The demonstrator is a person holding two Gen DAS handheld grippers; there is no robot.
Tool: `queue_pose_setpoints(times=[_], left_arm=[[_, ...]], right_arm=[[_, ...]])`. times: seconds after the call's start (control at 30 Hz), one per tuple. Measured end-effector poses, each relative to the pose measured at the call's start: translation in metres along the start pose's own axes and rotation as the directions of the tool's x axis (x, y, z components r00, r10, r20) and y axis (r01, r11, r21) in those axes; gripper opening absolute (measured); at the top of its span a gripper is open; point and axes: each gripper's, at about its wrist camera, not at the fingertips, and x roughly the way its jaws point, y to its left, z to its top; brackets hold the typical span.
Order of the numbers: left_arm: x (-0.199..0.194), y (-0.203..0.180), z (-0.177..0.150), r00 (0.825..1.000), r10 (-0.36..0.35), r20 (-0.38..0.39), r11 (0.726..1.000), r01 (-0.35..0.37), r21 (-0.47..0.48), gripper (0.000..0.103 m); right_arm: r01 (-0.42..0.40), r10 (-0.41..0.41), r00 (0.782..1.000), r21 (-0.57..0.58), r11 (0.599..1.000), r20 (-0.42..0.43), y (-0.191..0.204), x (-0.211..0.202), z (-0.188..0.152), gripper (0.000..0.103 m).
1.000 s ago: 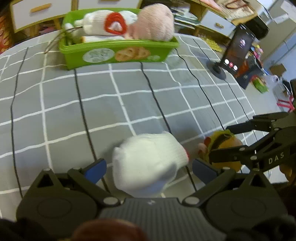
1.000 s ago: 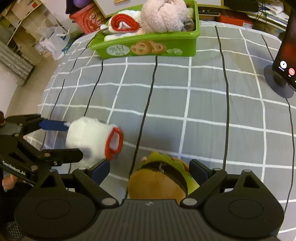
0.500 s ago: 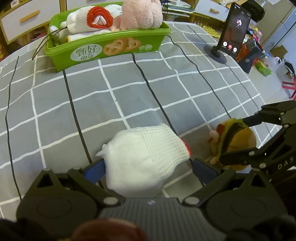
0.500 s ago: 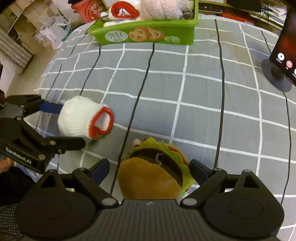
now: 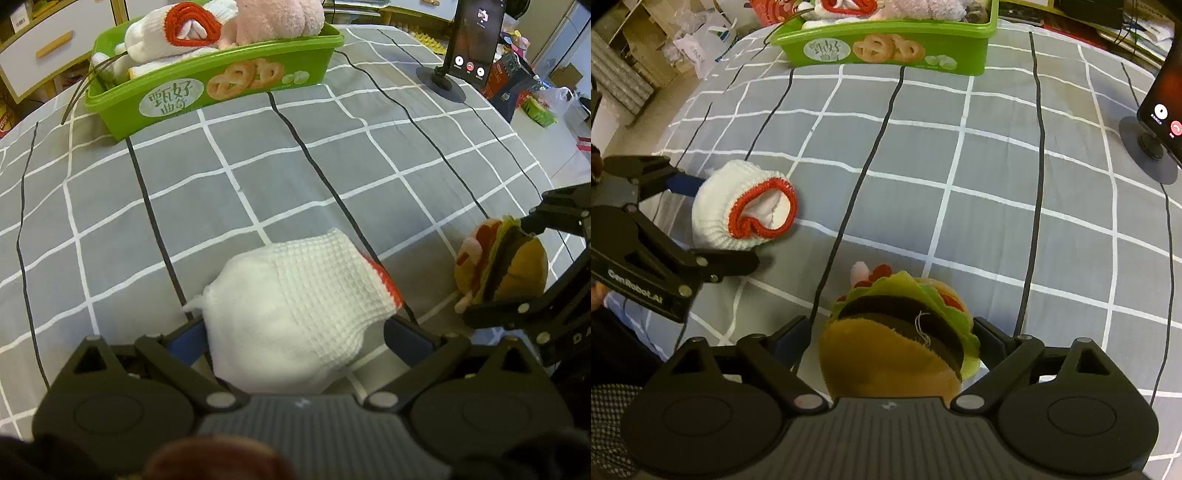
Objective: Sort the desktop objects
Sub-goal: 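Grasp hamburger plush with right tool while left grasps white knit sock plush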
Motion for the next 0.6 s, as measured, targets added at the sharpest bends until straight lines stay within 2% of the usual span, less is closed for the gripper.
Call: queue_pose_setpoints(times=[0.17,0.37,0.6], left_arm=[[0.0009,0.0003,0.0006,1.0,0.006,0.002,1.0,-0.006,-0.002,0.099],[-0.0017,0.0057,0.0012,1.0,0.008,0.014,1.0,-0.007,-0.024,0.092],[-0.0045,0.0069,0.0021,1.0,0.004,0.027,1.0,-0.004,-0.029,0.086]], right_arm=[[0.029,-0.028,1.0,-0.021,0.999,0.006,0.0019,-0.0002,-0.0006,0.079],[0.032,-0.031,0.999,-0.032,0.999,0.013,0.003,-0.0001,0.0005,0.076],[-0.007,0.008,0.999,-0.028,1.0,0.038,0.0056,-0.0029,0.0054,0.075]])
